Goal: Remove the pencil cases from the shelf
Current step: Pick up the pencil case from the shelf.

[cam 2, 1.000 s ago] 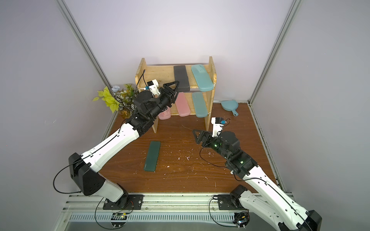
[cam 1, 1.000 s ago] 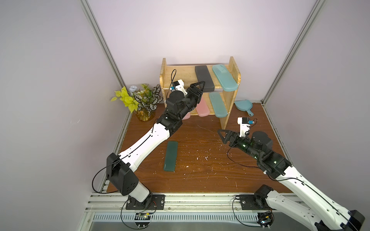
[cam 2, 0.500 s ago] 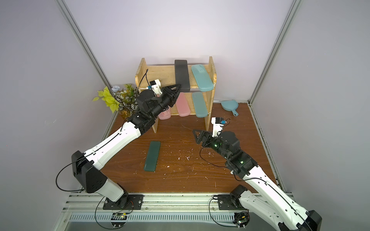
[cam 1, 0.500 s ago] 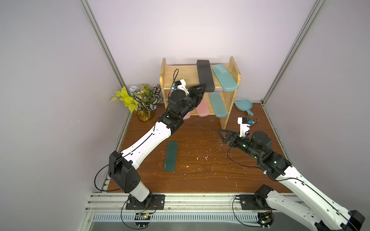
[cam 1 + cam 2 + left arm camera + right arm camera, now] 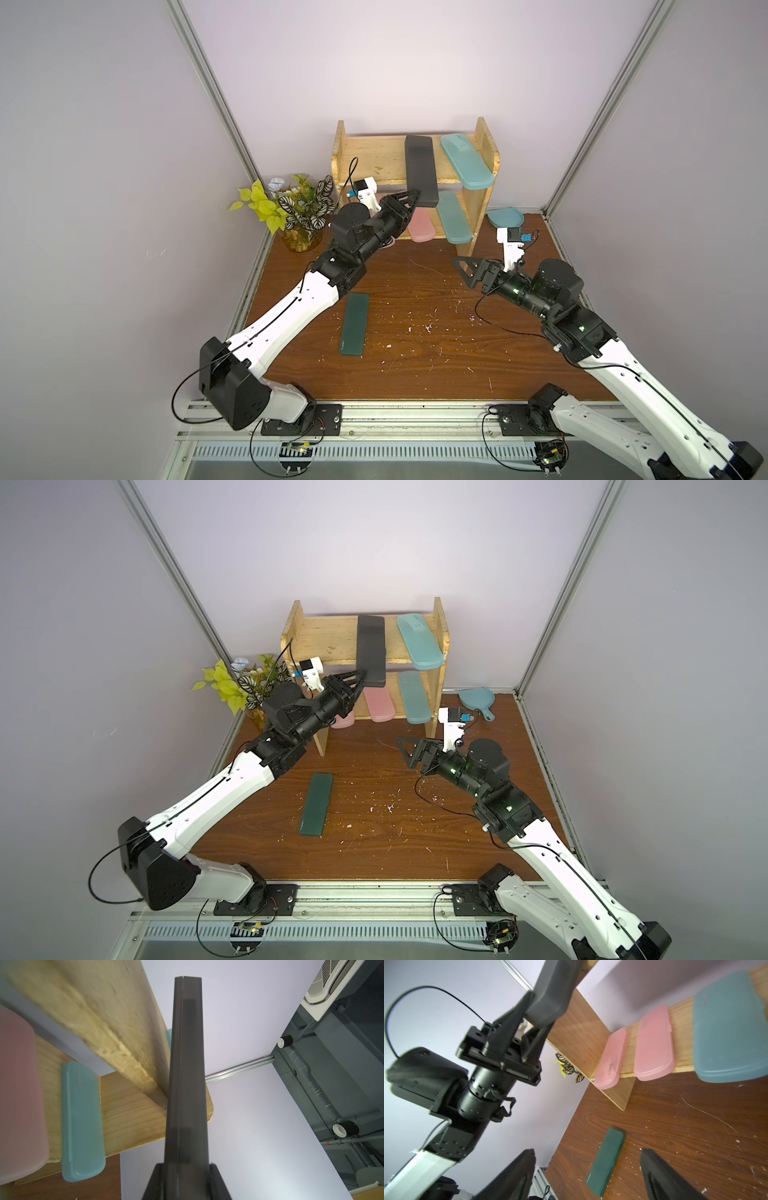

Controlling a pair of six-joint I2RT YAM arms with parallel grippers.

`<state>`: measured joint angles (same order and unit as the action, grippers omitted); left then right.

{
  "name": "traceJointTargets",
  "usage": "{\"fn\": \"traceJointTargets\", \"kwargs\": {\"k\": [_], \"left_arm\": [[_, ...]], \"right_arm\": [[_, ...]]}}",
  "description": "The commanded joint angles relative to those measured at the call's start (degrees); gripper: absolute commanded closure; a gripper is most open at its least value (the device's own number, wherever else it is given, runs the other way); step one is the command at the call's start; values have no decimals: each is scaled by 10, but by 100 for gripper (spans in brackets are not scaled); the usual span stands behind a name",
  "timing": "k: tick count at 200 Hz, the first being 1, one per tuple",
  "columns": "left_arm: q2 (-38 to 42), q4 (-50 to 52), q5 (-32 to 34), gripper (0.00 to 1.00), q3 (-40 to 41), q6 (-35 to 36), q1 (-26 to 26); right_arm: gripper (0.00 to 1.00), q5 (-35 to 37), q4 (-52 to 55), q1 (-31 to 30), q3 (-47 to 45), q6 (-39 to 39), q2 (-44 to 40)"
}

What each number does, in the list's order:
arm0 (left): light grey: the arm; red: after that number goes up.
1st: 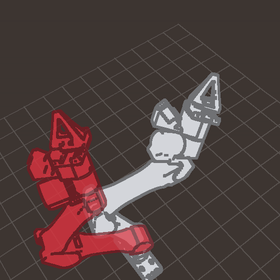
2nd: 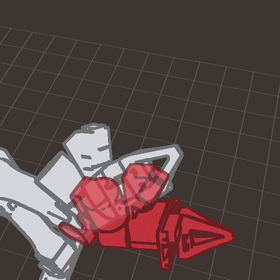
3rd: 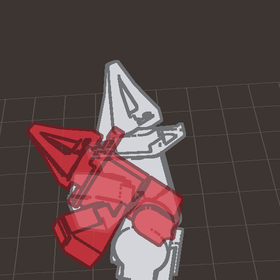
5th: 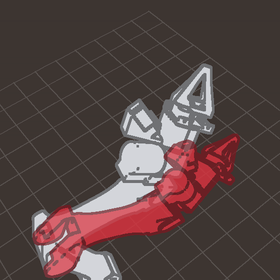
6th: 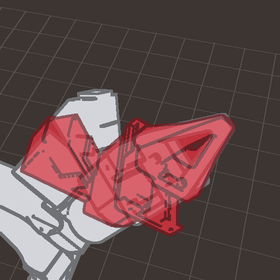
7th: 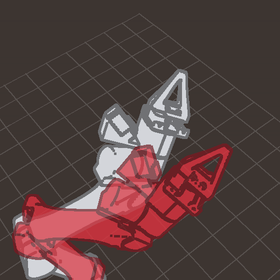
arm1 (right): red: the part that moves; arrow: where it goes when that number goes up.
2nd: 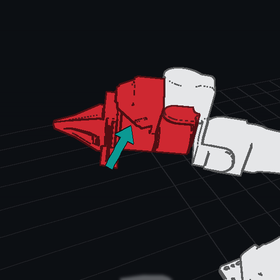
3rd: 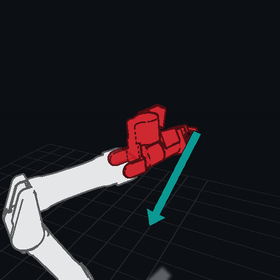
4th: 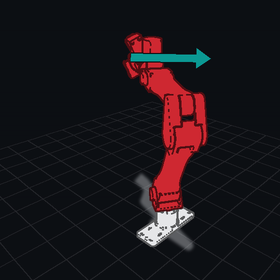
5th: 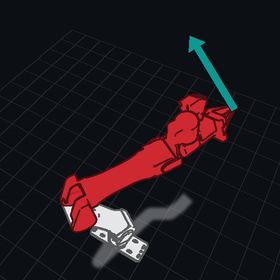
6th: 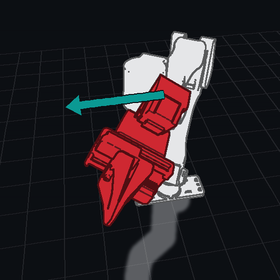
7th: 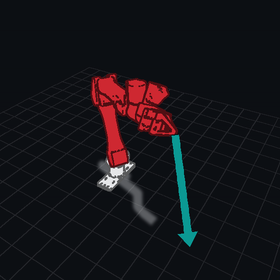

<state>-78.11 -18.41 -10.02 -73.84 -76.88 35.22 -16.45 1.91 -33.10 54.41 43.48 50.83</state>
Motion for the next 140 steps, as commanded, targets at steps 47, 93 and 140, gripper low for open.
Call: {"fn": "traceJointTargets", "kwargs": {"k": [47, 93, 140], "left_arm": [[165, -69, -87, 97, 144, 40, -5], [232, -66, -124, 97, 200, 39, 0], [267, -40, -113, 97, 230, 32, 18]], "right_arm": [[16, -165, -214, 16, 21, 104, 46], [17, -198, -273, 17, 40, 157, 82], [20, -208, -309, 17, 58, 212, 114]]}}
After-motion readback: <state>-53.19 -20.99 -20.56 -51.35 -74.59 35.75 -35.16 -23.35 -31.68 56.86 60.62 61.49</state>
